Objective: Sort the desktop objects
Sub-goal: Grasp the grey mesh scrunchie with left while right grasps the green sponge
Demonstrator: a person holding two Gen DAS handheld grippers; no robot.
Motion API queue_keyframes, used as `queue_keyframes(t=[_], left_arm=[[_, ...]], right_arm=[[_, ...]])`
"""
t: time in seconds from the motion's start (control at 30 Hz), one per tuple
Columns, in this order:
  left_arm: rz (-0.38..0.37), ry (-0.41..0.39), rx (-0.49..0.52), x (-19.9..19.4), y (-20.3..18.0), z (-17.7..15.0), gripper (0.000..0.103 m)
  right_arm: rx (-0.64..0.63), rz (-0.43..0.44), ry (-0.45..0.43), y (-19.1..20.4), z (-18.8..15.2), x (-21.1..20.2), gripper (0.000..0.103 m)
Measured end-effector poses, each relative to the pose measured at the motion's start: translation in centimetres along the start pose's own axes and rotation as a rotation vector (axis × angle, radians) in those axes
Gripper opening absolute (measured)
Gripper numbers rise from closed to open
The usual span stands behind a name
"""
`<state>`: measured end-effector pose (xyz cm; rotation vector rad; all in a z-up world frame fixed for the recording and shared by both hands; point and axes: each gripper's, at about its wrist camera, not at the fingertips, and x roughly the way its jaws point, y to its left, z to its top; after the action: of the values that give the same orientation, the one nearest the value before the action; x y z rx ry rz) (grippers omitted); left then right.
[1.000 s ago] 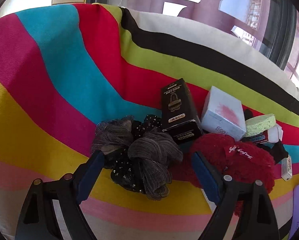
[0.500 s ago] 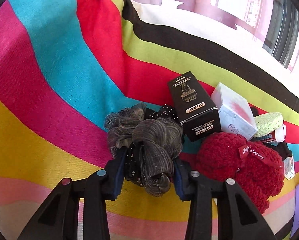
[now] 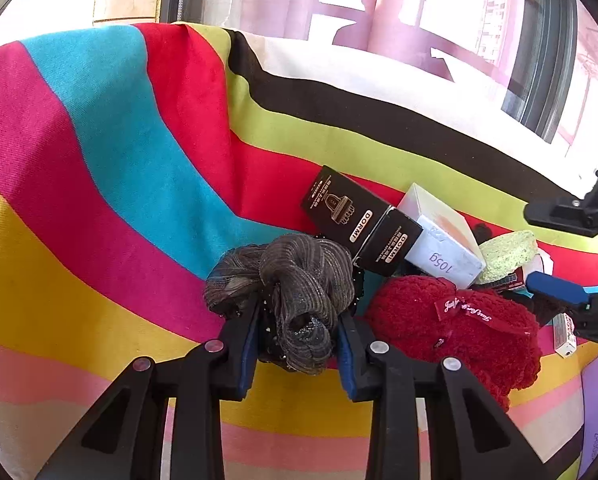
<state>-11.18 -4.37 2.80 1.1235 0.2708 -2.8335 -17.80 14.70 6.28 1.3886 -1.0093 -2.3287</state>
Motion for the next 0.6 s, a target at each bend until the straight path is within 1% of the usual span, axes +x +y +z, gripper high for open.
queue_keyframes(t=[0.17, 0.3, 0.33, 0.43, 0.5, 0.6], left_arm=[[-0.007, -0.025, -0.012, -0.9, 0.6, 0.2, 0.033], [-0.018, -0.035, -0.022, -0.9, 0.5, 0.3, 0.033], [-0.021, -0.037, -0.024, 0.0, 0.4, 1.0, 0.033], [-0.023, -0.047, -0.027, -0.3, 0.4, 1.1, 0.033], [-0.029, -0.059, -0.031, -1.0, 0.5, 1.0, 0.033], [-0.038, -0.084, -0.035, -2.2, 0.3, 1.2, 0.033]], right_arm=[[-0.013, -0.044, -0.011, 0.0, 1.0, 1.4, 0.048], [-0.023, -0.065, -0.008, -0.3, 1.3, 2.0, 0.029], [-0.028, -0.069, -0.01, -0.4, 1.3, 2.0, 0.029], [-0.042, -0.078, -0.016, -0.6, 1.1, 1.7, 0.027], [-0.056, -0.058, -0.021, -0.6, 0.8, 1.0, 0.027], [-0.105, -0.039, -0.052, -0.2, -0.3, -1.1, 0.027]])
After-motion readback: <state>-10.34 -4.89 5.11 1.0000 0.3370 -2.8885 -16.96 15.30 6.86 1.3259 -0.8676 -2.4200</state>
